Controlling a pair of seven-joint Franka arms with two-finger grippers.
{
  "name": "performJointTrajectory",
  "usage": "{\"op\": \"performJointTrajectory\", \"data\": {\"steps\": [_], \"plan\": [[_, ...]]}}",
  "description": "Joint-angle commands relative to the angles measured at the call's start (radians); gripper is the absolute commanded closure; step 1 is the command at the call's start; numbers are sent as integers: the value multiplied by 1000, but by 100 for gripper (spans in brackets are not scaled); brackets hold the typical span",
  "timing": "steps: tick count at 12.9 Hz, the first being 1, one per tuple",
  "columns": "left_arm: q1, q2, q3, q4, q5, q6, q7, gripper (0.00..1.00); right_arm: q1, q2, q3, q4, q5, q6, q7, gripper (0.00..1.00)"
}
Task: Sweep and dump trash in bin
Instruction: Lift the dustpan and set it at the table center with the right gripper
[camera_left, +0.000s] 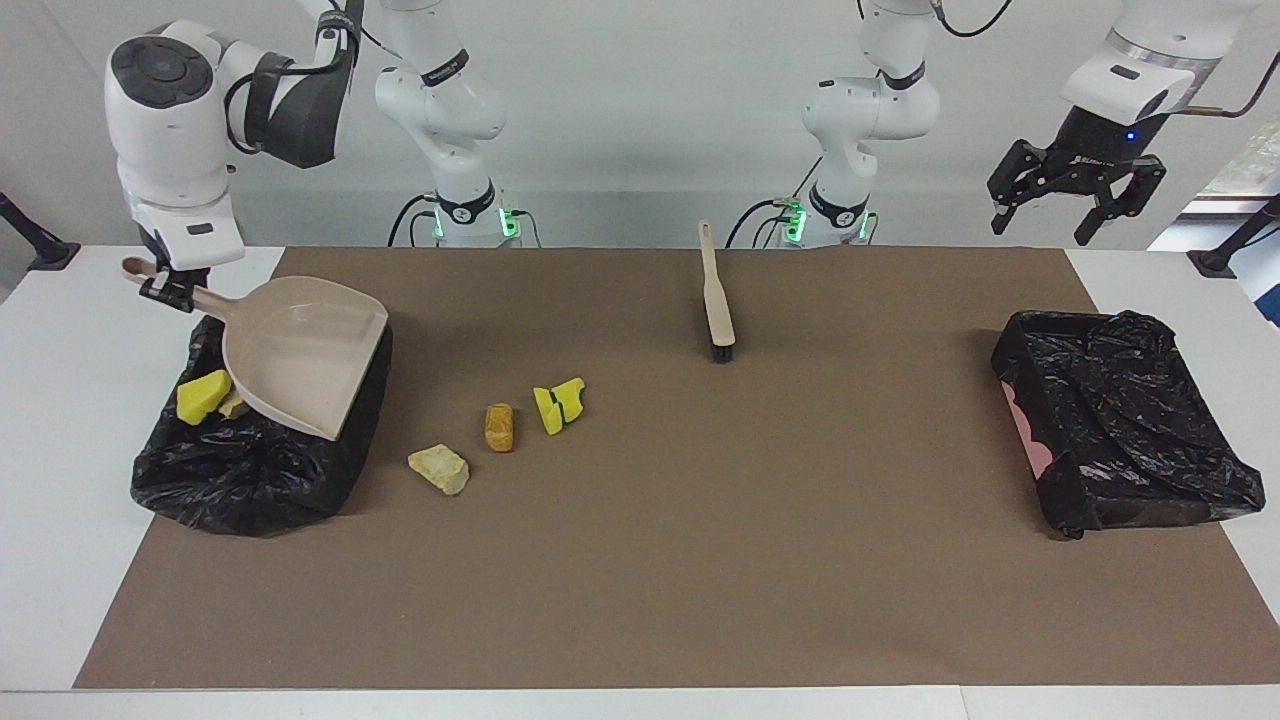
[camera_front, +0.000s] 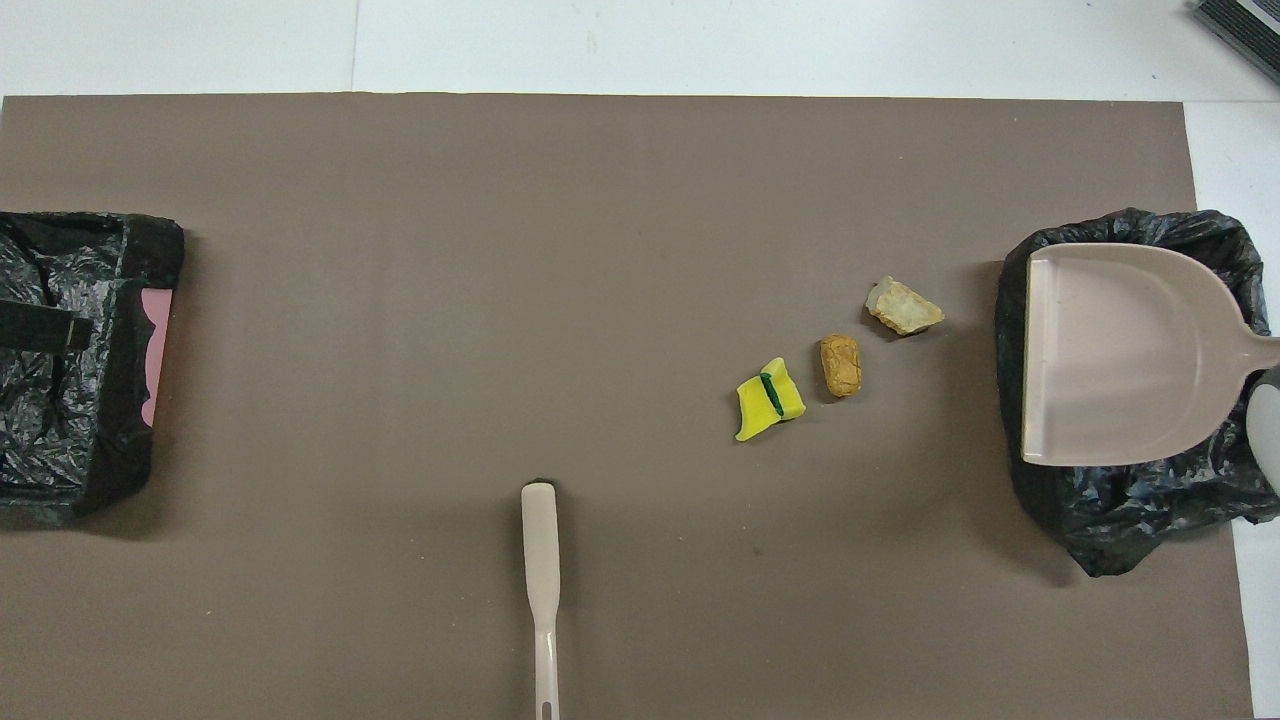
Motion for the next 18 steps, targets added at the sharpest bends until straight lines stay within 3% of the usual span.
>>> {"op": "performJointTrajectory", "data": {"steps": [1, 7, 15, 18], "plan": [[15, 25, -11, 46, 18, -33, 10, 0, 61, -2, 7, -18, 100, -12, 120, 100], [7, -2, -14, 16, 47, -44, 2, 0, 234, 111, 7, -18, 258, 7, 583, 100], [12, -7, -17, 14, 44, -44, -2, 0, 483, 234, 7, 3, 350, 171, 1270, 100], [15, -21, -17, -3, 44, -45, 2, 0, 581, 321, 7, 103, 388, 174, 1536, 100]]}}
